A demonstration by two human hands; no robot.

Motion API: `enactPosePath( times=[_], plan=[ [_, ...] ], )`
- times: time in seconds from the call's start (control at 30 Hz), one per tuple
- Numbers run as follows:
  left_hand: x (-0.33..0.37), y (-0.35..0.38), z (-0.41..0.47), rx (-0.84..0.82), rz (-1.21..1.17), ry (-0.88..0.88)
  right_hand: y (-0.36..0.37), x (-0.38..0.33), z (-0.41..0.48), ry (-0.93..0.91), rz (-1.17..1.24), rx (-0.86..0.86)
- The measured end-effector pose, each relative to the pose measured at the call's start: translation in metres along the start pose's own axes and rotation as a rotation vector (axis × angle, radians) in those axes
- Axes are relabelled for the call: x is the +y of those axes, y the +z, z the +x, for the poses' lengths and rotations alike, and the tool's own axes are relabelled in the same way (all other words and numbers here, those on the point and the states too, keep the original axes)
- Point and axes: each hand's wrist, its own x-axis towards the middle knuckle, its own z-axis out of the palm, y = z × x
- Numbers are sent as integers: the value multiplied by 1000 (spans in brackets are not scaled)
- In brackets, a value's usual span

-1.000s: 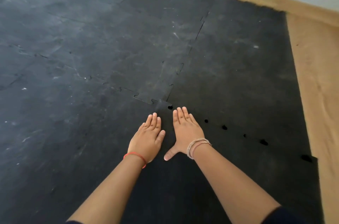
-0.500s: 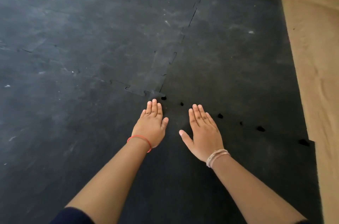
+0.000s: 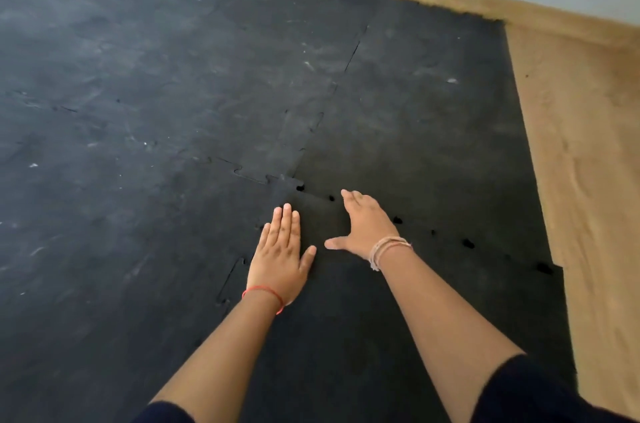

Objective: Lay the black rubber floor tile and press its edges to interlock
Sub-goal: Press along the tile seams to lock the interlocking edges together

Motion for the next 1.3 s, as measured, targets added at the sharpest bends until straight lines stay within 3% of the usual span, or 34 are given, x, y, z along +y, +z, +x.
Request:
enactPosePath(
  times=[0.17, 0.3, 0.4, 0.5, 0.77, 0.9, 1.03, 1.3],
  plan=[
    [-5, 0, 0, -6, 32, 17, 2, -2, 4, -18, -124, -86],
    [-11, -2, 13, 28, 44, 82, 26, -11, -11, -127, -198, 23],
    [-15, -9, 35, 43, 46, 83, 27, -14, -12, -129, -211, -84],
    [-13, -11, 47, 2, 26, 56, 19, -11, -4, -125, -194, -193],
    [-16, -36, 63, -196, -29, 48, 11, -15, -3, -118, -187, -258],
    [-18, -13, 32, -47, -31, 9, 13, -18, -7, -113, -208, -229],
    [-25, 14, -47, 197, -73, -97, 8, -38, 7, -256, -269, -201],
    [-31, 19, -61, 124, -25, -163, 20, -57, 34, -230, -390, -223]
  ],
)
